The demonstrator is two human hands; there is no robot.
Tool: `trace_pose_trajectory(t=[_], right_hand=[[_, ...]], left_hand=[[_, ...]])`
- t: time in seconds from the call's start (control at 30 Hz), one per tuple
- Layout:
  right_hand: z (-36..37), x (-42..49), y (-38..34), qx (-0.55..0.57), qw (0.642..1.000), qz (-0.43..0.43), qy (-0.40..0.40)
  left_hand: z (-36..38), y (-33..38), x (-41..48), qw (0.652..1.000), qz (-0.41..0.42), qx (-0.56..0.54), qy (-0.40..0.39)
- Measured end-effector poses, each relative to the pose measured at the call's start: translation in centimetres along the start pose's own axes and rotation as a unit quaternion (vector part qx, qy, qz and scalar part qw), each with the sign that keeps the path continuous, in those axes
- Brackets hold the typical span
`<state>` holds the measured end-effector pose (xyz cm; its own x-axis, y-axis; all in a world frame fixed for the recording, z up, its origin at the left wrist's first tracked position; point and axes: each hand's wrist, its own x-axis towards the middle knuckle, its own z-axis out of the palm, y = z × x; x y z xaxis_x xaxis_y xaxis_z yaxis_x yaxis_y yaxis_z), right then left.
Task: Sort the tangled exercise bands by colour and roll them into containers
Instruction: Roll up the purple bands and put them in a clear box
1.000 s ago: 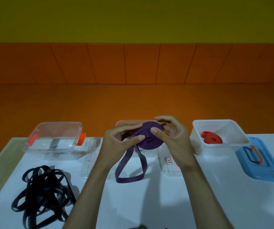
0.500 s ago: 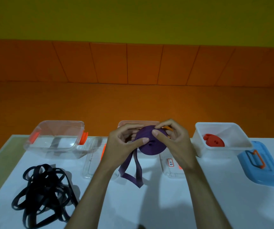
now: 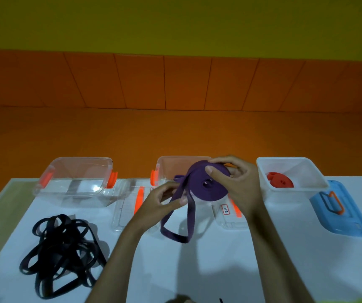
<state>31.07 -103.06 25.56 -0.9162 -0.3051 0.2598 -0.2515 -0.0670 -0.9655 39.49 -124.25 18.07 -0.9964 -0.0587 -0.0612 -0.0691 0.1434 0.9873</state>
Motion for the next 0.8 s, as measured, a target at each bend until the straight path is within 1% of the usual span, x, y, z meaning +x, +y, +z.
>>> trace_pose_trajectory(t=[0.1,0.27,0.33,0.43,0.53,0.7,0.8], right_hand=[[0.1,0.2,-1.0,0.000,1.000,-0.004,0.013],[1.1,-0.1,-2.4,-0.001,1.000,-0.017,0.023],[1.6,-0.3,-2.9,0.001,0.999,-0.021,0.031],[2.0,-0.8,-3.4,-0.003,0.998,-0.032,0.049],[2.2,-1.3,-3.8,-0.024,0.997,-0.045,0.063],[2.2,-1.8,-3.6,-0.107,0.989,-0.069,0.078],[2.1,-2.0,-3.0,-0.123,0.986,-0.062,0.095]], left_hand=[[-1.0,-4.3,-0.9,0.996,-0.068,0.042,-0.045],[-1.0,-9.2,-1.4,0.987,-0.128,0.064,-0.075],[-1.0,-11.0,-1.8,0.985,-0.143,0.060,-0.077],[-0.9,-13.7,-2.8,0.986,-0.145,0.032,-0.082],[-0.8,-15.3,-3.8,0.986,-0.161,0.002,-0.045],[-1.4,-17.7,-5.2,0.986,-0.158,-0.054,0.020],[-2.0,-18.1,-5.8,0.976,-0.165,-0.076,0.121]])
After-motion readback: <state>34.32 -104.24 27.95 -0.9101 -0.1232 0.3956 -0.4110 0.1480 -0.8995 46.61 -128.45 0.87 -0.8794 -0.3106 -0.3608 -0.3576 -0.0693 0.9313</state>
